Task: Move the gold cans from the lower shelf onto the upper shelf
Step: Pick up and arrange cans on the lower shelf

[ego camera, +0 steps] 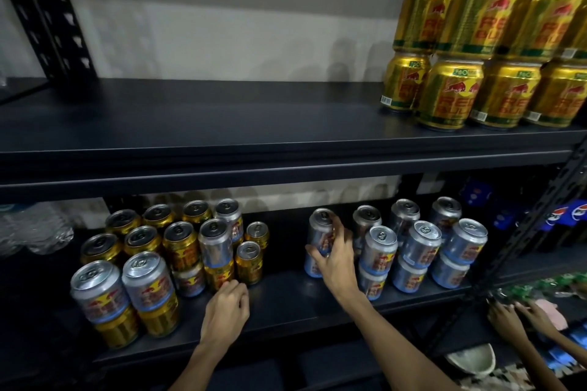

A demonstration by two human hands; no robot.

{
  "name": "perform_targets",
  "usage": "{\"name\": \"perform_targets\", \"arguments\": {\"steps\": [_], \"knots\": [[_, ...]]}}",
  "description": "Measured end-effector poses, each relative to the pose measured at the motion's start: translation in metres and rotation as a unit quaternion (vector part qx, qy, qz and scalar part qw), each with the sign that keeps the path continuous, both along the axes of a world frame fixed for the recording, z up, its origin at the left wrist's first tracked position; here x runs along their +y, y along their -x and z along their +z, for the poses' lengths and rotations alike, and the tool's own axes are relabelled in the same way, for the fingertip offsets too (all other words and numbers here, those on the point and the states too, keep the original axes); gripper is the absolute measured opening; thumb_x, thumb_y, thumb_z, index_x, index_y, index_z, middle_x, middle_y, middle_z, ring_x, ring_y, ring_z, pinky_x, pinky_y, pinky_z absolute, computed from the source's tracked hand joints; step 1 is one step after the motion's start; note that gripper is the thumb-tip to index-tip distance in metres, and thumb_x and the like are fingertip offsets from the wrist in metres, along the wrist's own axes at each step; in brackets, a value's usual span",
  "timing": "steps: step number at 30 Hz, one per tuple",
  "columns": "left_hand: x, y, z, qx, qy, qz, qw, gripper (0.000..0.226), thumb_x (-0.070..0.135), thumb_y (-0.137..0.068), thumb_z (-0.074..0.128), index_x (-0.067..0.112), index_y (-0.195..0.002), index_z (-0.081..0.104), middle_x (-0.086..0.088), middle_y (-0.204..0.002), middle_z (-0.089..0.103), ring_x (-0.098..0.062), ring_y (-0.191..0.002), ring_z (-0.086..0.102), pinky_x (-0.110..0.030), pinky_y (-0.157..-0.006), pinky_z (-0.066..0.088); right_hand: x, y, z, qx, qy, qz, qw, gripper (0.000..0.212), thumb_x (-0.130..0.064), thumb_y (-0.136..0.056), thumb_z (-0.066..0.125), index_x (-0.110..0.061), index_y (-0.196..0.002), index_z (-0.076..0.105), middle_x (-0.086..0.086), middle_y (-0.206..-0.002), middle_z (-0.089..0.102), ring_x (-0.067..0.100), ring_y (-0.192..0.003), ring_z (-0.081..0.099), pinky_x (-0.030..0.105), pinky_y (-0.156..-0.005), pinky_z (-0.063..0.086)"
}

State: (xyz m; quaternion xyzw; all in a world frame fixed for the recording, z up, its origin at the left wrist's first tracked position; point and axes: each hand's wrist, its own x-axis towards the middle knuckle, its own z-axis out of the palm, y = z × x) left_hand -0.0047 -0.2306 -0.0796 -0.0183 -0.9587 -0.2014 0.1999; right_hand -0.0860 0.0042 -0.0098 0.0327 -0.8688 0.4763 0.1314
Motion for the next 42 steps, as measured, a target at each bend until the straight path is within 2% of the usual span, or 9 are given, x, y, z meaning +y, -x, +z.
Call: {"name": "perform_targets", "arguments": {"steps": [6, 9, 12, 15, 19, 25, 32, 37, 42], "knots": [[-0.002, 0.001, -0.003, -0.008, -0.021, 0.006, 1.0, 0.033, -0.001, -0.075, 0.071, 0.022, -0.065, 0.05, 0.014, -0.07, 0.046, -0.004, -0.068, 0.049, -0.018, -0.054, 0.039, -0.002, -0.003, 0.003, 0.006, 0.001, -0.005, 1.0, 0.095, -0.029, -0.08, 0.086, -0.027, -0.155, 0.027, 0.012, -0.144, 0.038, 0.032, -0.135, 0.044, 0.04, -0.109, 0.039], [-0.003, 0.0, -0.004, -0.013, -0.024, 0.008, 1.0, 0.032, -0.001, -0.075, 0.071, 0.021, -0.065, 0.05, 0.014, -0.07, 0.046, -0.004, -0.069, 0.049, -0.019, -0.053, 0.04, -0.007, -0.009, 0.004, 0.07, -0.036, -0.037, 0.996, 0.099, -0.036, -0.076, 0.088, -0.03, -0.153, 0.026, 0.013, -0.151, 0.032, 0.035, -0.139, 0.041, 0.047, -0.11, 0.043], [-0.003, 0.001, -0.006, -0.015, -0.026, 0.015, 0.999, 0.031, 0.0, -0.075, 0.07, 0.022, -0.066, 0.051, 0.014, -0.071, 0.047, -0.006, -0.071, 0.051, -0.022, -0.052, 0.041, -0.02, -0.019, 0.01, 0.198, -0.079, -0.064, 0.975, 0.087, -0.033, -0.078, 0.088, -0.023, -0.147, 0.036, 0.021, -0.149, 0.035, 0.04, -0.134, 0.044, 0.048, -0.107, 0.044], [-0.004, 0.002, -0.007, -0.014, -0.018, 0.014, 1.0, 0.03, 0.0, -0.074, 0.071, 0.022, -0.066, 0.052, 0.013, -0.072, 0.049, -0.007, -0.072, 0.052, -0.023, -0.053, 0.043, -0.041, -0.027, 0.013, 0.262, -0.09, 0.025, 0.961, 0.061, -0.029, -0.087, 0.079, -0.022, -0.139, 0.048, 0.015, -0.146, 0.041, 0.029, -0.135, 0.046, 0.035, -0.11, 0.043], [-0.003, 0.0, -0.004, -0.012, -0.013, 0.009, 1.0, 0.029, 0.0, -0.072, 0.074, 0.022, -0.067, 0.055, 0.011, -0.072, 0.052, -0.008, -0.071, 0.054, -0.023, -0.055, 0.046, -0.072, -0.031, 0.009, 0.094, -0.081, 0.17, 0.978, 0.059, -0.03, -0.095, 0.067, -0.03, -0.148, 0.043, -0.003, -0.157, 0.027, 0.011, -0.142, 0.034, 0.005, -0.108, 0.024], [-0.003, -0.003, -0.001, 0.012, -0.01, 0.021, 1.0, 0.031, 0.0, -0.07, 0.075, 0.02, -0.065, 0.052, 0.009, -0.067, 0.05, -0.009, -0.067, 0.053, -0.022, -0.053, 0.042, -0.098, -0.013, -0.025, -0.073, -0.13, 0.253, 0.956, 0.083, -0.02, -0.093, 0.07, -0.044, -0.157, 0.024, 0.005, -0.165, 0.014, 0.027, -0.15, 0.029, 0.031, -0.118, 0.03], [-0.003, -0.004, 0.001, 0.025, -0.018, 0.026, 0.999, 0.03, -0.001, -0.069, 0.074, 0.02, -0.066, 0.053, 0.009, -0.068, 0.051, -0.009, -0.068, 0.053, -0.022, -0.055, 0.042, -0.098, -0.011, -0.043, -0.064, -0.081, 0.215, 0.971, 0.081, -0.013, -0.087, 0.076, -0.037, -0.153, 0.036, 0.003, -0.143, 0.051, 0.018, -0.131, 0.051, 0.032, -0.11, 0.044], [-0.002, -0.003, 0.0, 0.028, -0.028, 0.027, 0.999, 0.031, -0.003, -0.069, 0.074, 0.018, -0.065, 0.052, 0.009, -0.068, 0.051, -0.009, -0.067, 0.052, -0.02, -0.054, 0.043, -0.082, -0.027, -0.053, -0.041, -0.068, 0.196, 0.977, 0.077, -0.016, -0.086, 0.075, -0.042, -0.148, 0.038, -0.008, -0.128, 0.049, 0.008, -0.118, 0.054, 0.03, -0.103, 0.048], [-0.002, -0.001, -0.002, 0.027, -0.024, 0.025, 0.999, 0.029, -0.002, -0.07, 0.075, 0.018, -0.066, 0.054, 0.008, -0.069, 0.053, -0.009, -0.069, 0.054, -0.023, -0.054, 0.046, -0.08, -0.03, -0.056, -0.06, -0.063, 0.208, 0.974, 0.084, -0.021, -0.081, 0.079, -0.046, -0.146, 0.032, -0.005, -0.143, 0.046, 0.011, -0.13, 0.049, 0.034, -0.11, 0.045]]}}
